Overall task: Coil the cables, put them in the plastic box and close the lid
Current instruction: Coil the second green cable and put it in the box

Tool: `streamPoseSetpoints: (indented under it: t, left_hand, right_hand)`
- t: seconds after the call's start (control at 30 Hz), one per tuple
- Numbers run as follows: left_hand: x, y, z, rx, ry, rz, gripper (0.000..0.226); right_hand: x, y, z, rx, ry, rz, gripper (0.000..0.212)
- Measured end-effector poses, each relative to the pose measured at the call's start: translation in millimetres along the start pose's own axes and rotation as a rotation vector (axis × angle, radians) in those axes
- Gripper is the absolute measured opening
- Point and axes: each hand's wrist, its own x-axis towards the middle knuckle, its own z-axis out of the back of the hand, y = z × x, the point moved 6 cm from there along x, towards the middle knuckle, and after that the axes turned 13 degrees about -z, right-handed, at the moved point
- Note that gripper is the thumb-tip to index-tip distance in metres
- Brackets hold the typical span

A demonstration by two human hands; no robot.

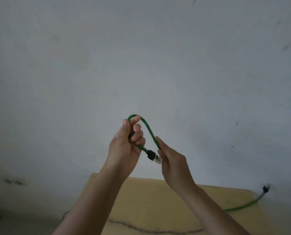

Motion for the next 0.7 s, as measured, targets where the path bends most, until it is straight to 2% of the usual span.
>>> streamPoseSetpoints:
  t: [0.17,0.23,0.27,0.33,0.4,0.57,0.63,0.7]
  left_hand:
    - [21.8,-16.1,-3.4,-0.055,-0.053,-0.122,0.033]
    - [28.4,-20.3,4.5,0.048,-0.084,-0.168,0.033]
    - [29.7,-21.6,8.3,0.18,-0.077,-0.199,0.032]
    - [27.5,-20.0,11.3,0.482,0.008,-0.263,0.031]
    - [21.3,-14.8,11.4,0.682,0.127,-0.297,0.03]
    - [3.2,-5.3,8.1,0.993,0.428,-0.351,0.034]
    - [-3.7,0.2,9.2,1.069,0.532,-0.332,0.037]
    - [-1.2,-2.4,12.7,1.175,0.59,-0.387,0.04]
  right_hand:
    - [-18.0,23.3,-16.4,-0.043,0.154,0.04,0.046]
    - [-19.6,30.2,-17.2,-0.05,0.218,0.023,0.047]
    - [-18.9,33.5,-15.9,-0.066,0.24,0.014,0.046]
    - [-16.2,41.5,-9.7,-0.122,0.265,0.032,0.038]
    - [-11.6,50.1,-2.6,-0.174,0.303,0.044,0.025]
    - [11.6,66.4,23.7,-0.222,0.321,0.047,0.016]
    - [24.0,68.8,35.8,-0.2,0.352,-0.022,0.011]
    - [32.1,69.0,43.6,-0.202,0.434,-0.088,0.01]
